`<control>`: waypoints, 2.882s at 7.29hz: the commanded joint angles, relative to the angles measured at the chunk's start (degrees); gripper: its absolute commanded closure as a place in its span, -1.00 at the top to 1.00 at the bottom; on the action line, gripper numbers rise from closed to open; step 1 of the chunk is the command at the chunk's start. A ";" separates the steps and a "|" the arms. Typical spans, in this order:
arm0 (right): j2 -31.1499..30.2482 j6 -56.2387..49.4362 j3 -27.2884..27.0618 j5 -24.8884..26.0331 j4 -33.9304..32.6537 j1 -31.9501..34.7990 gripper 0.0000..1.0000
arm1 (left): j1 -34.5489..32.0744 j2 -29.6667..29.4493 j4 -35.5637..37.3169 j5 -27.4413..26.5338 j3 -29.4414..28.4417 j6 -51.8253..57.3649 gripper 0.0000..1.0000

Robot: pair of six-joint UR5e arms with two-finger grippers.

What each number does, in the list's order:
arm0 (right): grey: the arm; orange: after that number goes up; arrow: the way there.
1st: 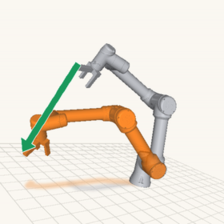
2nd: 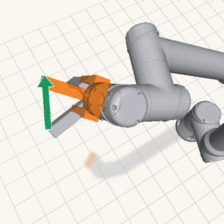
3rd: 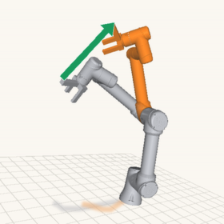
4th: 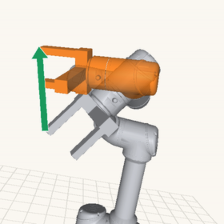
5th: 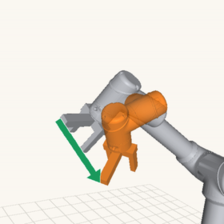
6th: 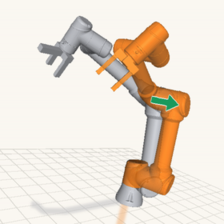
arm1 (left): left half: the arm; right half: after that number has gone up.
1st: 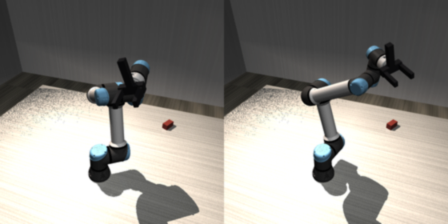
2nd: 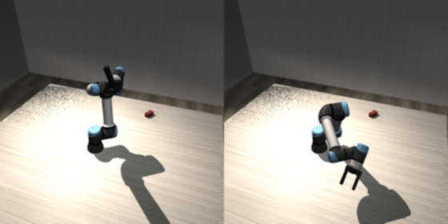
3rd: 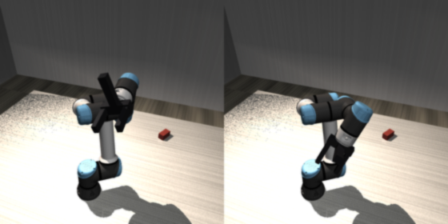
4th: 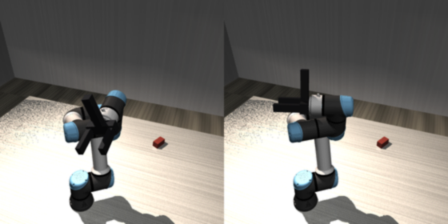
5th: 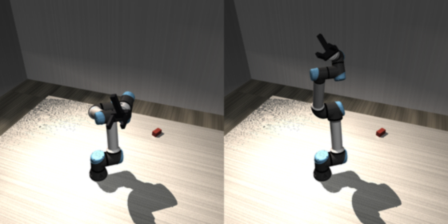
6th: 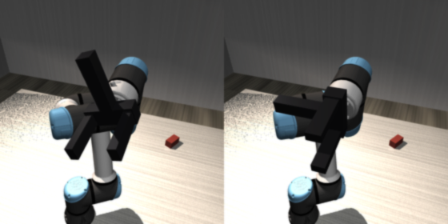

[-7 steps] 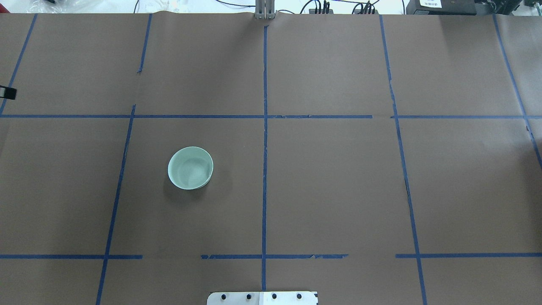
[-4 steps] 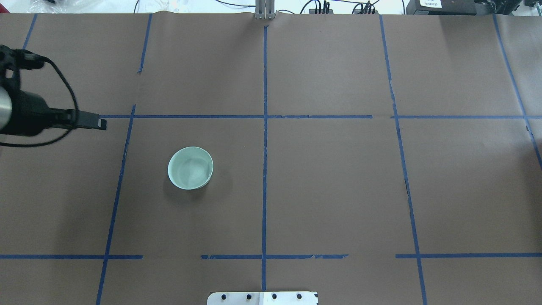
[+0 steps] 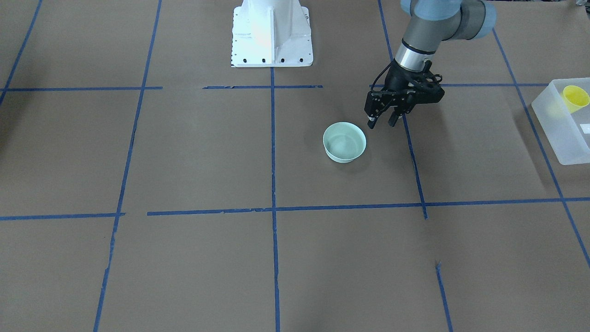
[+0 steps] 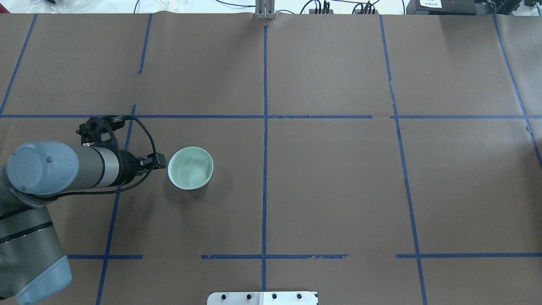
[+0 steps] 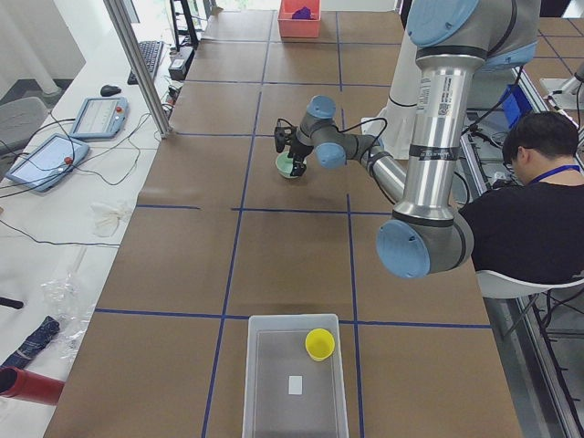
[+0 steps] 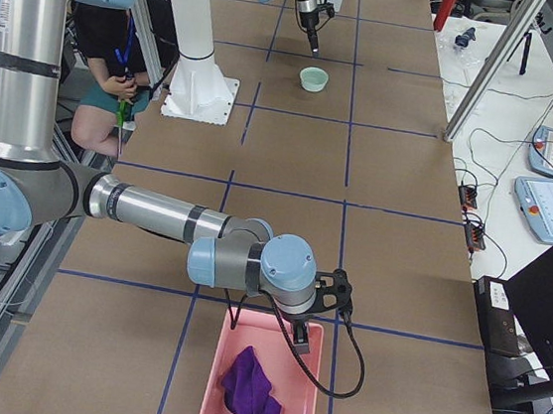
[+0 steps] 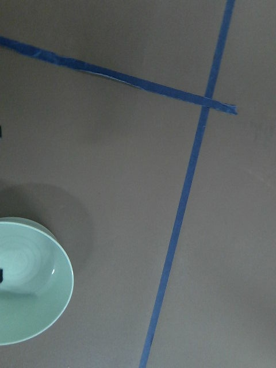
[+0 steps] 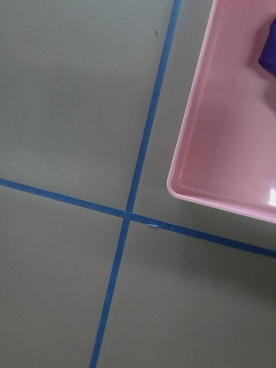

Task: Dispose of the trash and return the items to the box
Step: 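Reach the left gripper to the pale green bowl rim and grasp it, then lift the green bowl with the left gripper and place it in the clear box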

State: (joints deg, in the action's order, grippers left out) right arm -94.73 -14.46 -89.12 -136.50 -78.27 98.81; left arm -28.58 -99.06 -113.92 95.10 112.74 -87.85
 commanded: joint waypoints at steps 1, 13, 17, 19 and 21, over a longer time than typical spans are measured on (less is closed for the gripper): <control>-0.54 -0.04 0.00 0.01 0.92 0.06 1.00 | 2.56 -1.31 0.02 -1.32 -2.17 -2.51 0.35; -0.63 -0.22 -0.09 0.09 1.01 -0.03 1.00 | -35.15 -3.60 25.28 23.43 10.31 57.29 -1.00; -0.55 -0.48 -0.44 0.09 1.10 -0.03 1.00 | -63.98 5.37 27.44 27.77 -5.53 114.51 -1.00; -0.55 -0.66 -0.44 0.09 1.10 -0.03 1.00 | -72.82 7.98 22.47 27.77 -15.83 128.57 -1.00; -0.55 0.22 -0.18 0.09 3.37 -0.03 1.00 | -73.55 16.57 3.81 29.60 -24.10 128.28 -1.00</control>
State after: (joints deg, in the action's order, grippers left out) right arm -95.27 -14.75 -89.46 -136.41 -76.22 98.79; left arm -101.11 -87.59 -99.15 123.33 94.25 39.55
